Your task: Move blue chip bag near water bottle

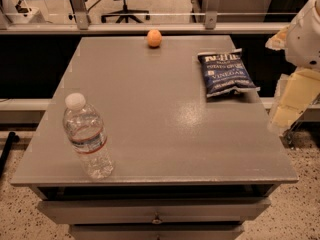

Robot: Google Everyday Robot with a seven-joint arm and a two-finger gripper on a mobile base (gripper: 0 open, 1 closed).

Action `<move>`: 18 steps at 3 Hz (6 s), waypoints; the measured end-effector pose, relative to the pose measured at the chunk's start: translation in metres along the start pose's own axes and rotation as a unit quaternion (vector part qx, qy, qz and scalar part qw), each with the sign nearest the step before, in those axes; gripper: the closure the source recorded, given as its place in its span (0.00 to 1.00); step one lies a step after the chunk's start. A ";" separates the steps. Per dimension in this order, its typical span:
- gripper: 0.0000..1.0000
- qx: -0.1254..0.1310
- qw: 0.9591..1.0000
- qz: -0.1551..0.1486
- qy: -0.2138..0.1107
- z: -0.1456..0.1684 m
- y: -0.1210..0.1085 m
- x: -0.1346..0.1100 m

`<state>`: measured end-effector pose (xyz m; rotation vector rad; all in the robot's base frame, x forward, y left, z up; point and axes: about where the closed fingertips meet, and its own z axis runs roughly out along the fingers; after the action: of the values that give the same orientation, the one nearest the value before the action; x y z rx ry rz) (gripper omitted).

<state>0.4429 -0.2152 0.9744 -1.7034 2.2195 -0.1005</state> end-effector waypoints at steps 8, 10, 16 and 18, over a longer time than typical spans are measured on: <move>0.65 0.085 0.971 0.131 -0.182 0.164 -0.151 0.024; 1.00 0.063 0.967 0.104 -0.225 0.131 -0.135 0.016; 1.00 -0.042 0.953 -0.073 -0.291 0.093 -0.016 -0.058; 1.00 -0.065 0.942 -0.102 -0.313 0.110 0.039 -0.080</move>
Offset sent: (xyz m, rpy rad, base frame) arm 0.1428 -0.0299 -0.0694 0.2166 -0.1832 -0.0956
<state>0.4591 -0.1119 0.8794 -1.7168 1.6065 0.4830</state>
